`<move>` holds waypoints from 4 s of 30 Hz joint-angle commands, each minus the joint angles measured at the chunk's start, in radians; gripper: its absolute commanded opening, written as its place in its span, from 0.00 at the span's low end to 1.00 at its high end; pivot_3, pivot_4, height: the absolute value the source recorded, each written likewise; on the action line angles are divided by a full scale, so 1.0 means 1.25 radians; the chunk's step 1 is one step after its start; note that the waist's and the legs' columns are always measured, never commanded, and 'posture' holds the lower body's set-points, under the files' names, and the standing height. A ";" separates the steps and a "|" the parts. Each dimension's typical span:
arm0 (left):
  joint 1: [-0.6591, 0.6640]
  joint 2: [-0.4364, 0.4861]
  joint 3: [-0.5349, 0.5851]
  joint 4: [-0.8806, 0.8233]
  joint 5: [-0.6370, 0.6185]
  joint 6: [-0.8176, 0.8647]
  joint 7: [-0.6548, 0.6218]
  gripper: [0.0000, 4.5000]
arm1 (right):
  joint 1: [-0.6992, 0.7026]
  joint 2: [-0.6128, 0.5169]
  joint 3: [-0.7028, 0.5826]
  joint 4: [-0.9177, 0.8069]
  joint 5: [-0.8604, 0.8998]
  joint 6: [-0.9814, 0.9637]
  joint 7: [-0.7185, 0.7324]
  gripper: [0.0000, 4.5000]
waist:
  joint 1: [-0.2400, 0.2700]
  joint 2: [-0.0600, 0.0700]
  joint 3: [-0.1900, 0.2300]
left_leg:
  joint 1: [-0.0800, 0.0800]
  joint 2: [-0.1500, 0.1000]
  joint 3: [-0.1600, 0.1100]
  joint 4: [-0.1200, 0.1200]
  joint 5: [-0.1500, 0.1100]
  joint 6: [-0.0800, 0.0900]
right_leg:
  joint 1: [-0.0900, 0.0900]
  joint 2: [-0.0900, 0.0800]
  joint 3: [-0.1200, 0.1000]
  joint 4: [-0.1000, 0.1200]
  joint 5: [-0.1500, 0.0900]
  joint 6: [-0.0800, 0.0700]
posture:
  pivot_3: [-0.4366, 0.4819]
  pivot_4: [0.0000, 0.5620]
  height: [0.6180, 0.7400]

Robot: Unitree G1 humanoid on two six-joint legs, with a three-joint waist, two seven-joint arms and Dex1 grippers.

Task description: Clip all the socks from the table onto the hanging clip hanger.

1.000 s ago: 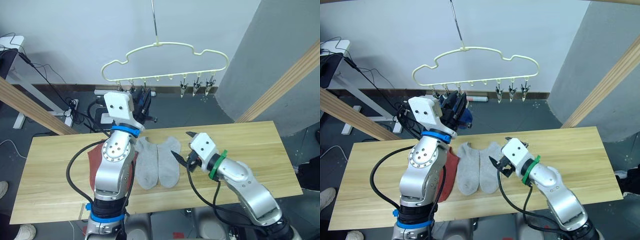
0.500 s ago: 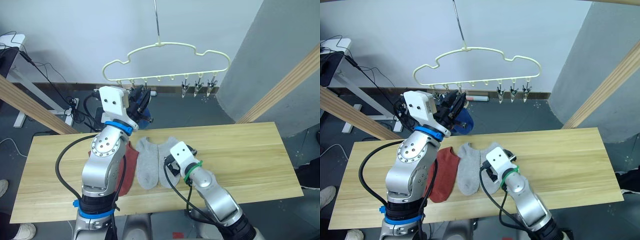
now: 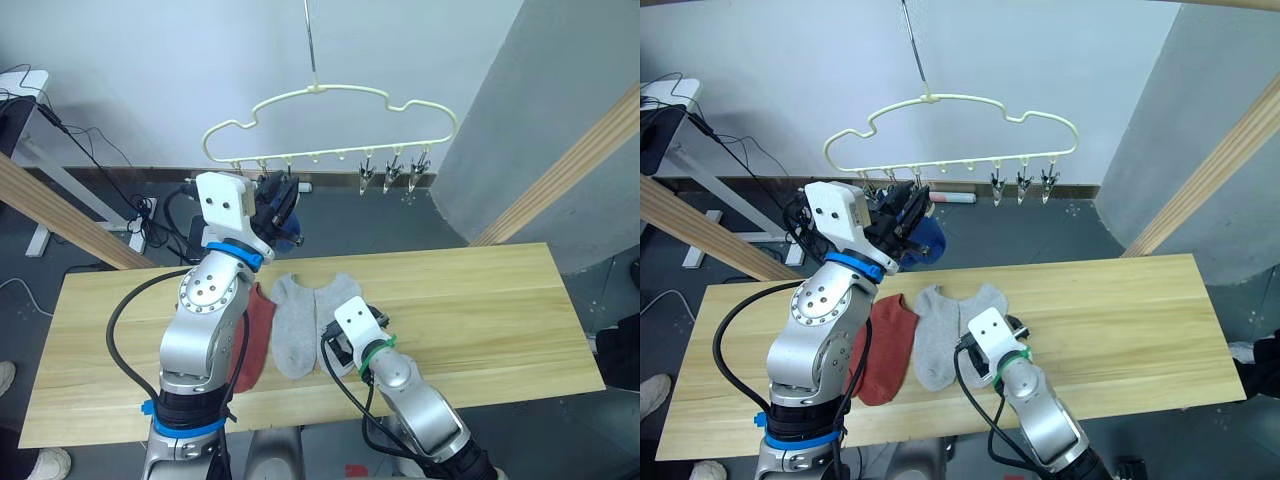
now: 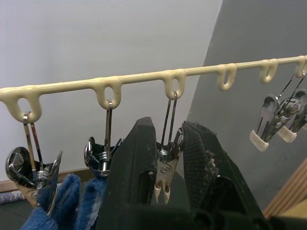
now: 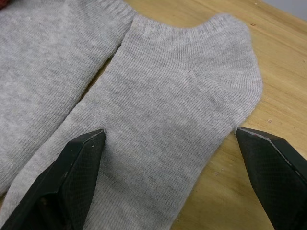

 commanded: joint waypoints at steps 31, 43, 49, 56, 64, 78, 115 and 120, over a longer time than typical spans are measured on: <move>-0.025 0.050 0.083 -0.086 -0.197 0.101 -0.079 0.15 | -0.134 -0.429 -0.053 -0.131 -0.022 -0.386 0.375 0.00 | -0.001 0.000 0.000 | 0.000 0.000 0.001 0.000 0.000 0.000 | 0.000 0.001 0.000 -0.001 0.000 0.001 | 0.38 0.62 1.00; -0.090 0.101 0.168 -0.065 -0.359 0.222 -0.067 0.15 | -0.262 -0.370 -0.063 0.000 -0.074 -0.562 0.367 0.00 | 0.001 0.000 0.000 | -0.001 0.000 0.001 0.000 0.000 0.000 | 0.000 0.000 0.000 -0.001 0.002 -0.003 | 0.37 0.60 1.00; -0.092 0.106 0.191 -0.063 -0.420 0.260 -0.049 0.15 | -0.274 -0.343 -0.066 0.013 -0.093 -0.590 0.362 0.00 | 0.001 0.000 0.000 | -0.001 0.000 0.001 0.000 0.000 0.000 | 0.000 -0.001 0.000 -0.001 0.002 -0.003 | 0.35 0.60 1.00; -0.096 0.129 0.198 -0.057 -0.444 0.268 -0.046 0.15 | -0.283 -0.317 -0.084 0.018 -0.108 -0.612 0.338 0.00 | 0.000 0.000 0.000 | 0.000 0.000 0.000 0.000 0.000 0.000 | 0.000 -0.001 0.000 0.000 0.002 -0.003 | 0.35 0.60 1.00; -0.100 0.134 0.208 -0.052 -0.478 0.287 -0.024 0.15 | -0.297 -0.295 -0.090 0.039 -0.121 -0.632 0.323 0.00 | -0.001 0.000 0.000 | 0.000 0.000 0.001 0.000 0.000 0.000 | 0.000 -0.001 0.000 0.000 0.002 -0.004 | 0.34 0.60 1.00; -0.103 0.136 0.197 -0.049 -0.485 0.280 -0.015 0.15 | -0.308 -0.264 -0.097 0.053 -0.125 -0.645 0.323 0.00 | -0.005 0.000 0.000 | 0.000 0.000 0.001 0.000 0.000 0.000 | 0.000 -0.001 0.000 0.000 0.003 -0.004 | 0.33 0.60 1.00; -0.104 0.138 0.188 -0.036 -0.479 0.261 -0.015 0.15 | -0.275 -0.217 -0.115 0.012 -0.117 -0.650 0.326 0.00 | -0.010 0.000 0.000 | 0.000 0.000 0.001 0.000 0.000 0.000 | 0.000 -0.001 0.000 0.000 0.003 -0.004 | 0.33 0.60 1.00; -0.106 0.135 0.187 -0.035 -0.477 0.260 -0.011 0.15 | -0.286 -0.200 -0.113 0.024 -0.118 -0.651 0.324 0.00 | -0.011 0.000 0.000 | 0.000 0.000 0.000 0.000 0.000 0.000 | 0.000 -0.001 0.000 0.000 0.003 -0.004 | 0.34 0.59 1.00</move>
